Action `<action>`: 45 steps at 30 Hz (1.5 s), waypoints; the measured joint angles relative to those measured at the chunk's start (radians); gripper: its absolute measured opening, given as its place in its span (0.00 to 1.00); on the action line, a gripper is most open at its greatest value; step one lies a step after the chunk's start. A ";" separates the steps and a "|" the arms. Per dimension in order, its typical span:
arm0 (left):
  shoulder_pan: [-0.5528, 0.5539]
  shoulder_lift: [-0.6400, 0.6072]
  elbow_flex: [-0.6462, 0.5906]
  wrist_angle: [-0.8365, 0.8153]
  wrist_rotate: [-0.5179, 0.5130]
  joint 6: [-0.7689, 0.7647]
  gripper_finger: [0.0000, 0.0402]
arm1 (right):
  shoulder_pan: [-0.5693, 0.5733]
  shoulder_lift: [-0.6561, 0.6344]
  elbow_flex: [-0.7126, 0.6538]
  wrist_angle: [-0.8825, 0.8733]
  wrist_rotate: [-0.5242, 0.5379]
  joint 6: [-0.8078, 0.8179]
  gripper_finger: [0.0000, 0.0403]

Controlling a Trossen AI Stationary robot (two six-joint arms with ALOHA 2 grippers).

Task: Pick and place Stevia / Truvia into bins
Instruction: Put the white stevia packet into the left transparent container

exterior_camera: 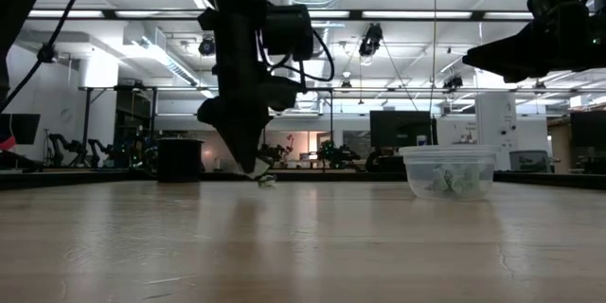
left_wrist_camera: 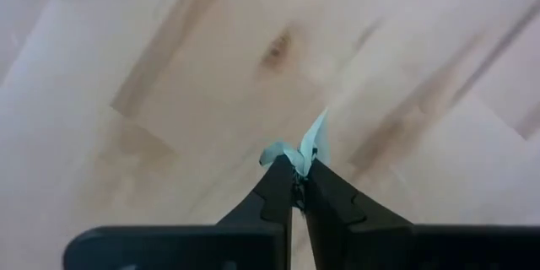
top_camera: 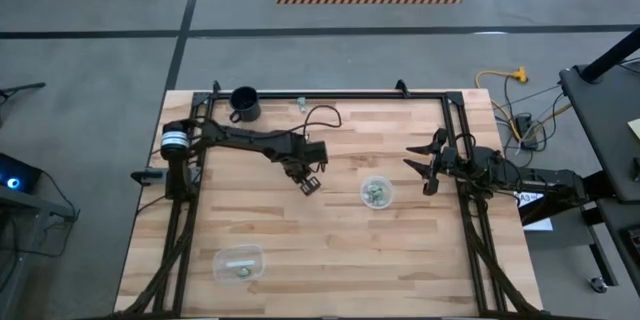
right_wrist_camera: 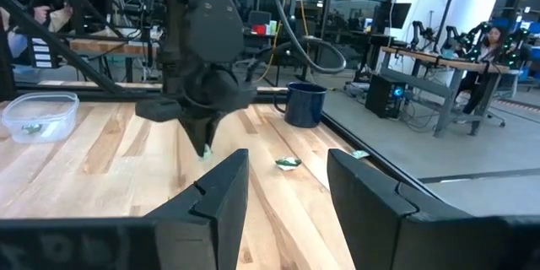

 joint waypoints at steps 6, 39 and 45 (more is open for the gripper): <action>-0.049 -0.028 -0.004 -0.002 0.001 0.015 0.00 | 0.000 0.001 0.000 0.000 0.000 0.000 0.38; -0.563 -0.236 -0.011 -0.109 0.044 -0.114 0.00 | 0.000 0.001 0.000 0.000 0.000 0.000 0.38; -0.649 -0.231 -0.015 -0.116 0.045 -0.058 0.00 | 0.000 0.001 0.000 0.000 0.000 0.000 0.38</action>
